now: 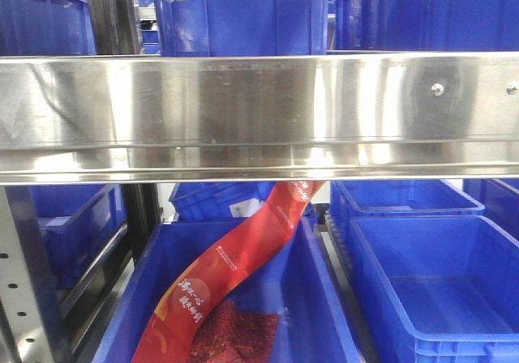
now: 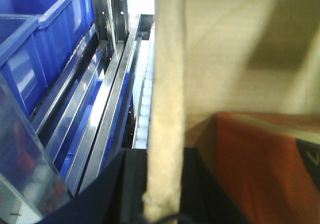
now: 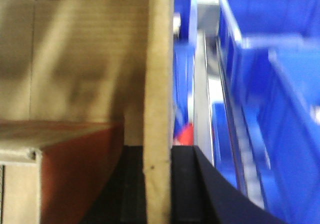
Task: Stack two boxes on right shelf middle
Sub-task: 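Lower the held boxes onto the middle shelf above the blue bins, then open both grippers and withdraw them from the placed boxes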
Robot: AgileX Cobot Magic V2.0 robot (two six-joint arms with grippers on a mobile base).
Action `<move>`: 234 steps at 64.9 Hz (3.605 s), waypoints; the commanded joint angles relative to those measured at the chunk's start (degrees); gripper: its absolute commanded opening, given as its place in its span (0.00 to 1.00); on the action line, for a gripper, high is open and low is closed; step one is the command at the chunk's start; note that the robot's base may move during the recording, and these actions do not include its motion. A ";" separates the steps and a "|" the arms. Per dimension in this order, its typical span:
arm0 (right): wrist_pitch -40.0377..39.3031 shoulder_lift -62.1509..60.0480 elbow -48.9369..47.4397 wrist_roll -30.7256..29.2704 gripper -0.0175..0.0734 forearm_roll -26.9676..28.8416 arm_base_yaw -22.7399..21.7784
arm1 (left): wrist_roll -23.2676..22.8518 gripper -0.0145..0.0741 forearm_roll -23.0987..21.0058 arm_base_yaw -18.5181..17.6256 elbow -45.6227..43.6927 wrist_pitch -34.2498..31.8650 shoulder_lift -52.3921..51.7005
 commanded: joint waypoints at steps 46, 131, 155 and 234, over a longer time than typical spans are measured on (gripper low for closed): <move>8.86 5.87 -0.68 0.01 0.41 2.63 -0.21 | 2.61 0.43 -4.94 0.10 -0.53 7.21 7.23; -29.07 -17.70 39.61 -3.96 0.02 7.20 -1.54 | 17.70 0.05 -26.17 0.00 39.81 -29.13 -17.99; -48.23 -39.34 70.24 -3.96 0.02 8.30 -12.25 | 17.59 0.05 -27.88 8.15 67.62 -53.21 -38.04; -43.49 -58.05 77.41 -9.62 0.02 2.53 -14.07 | 17.59 0.05 -27.65 15.26 78.38 -52.14 -65.47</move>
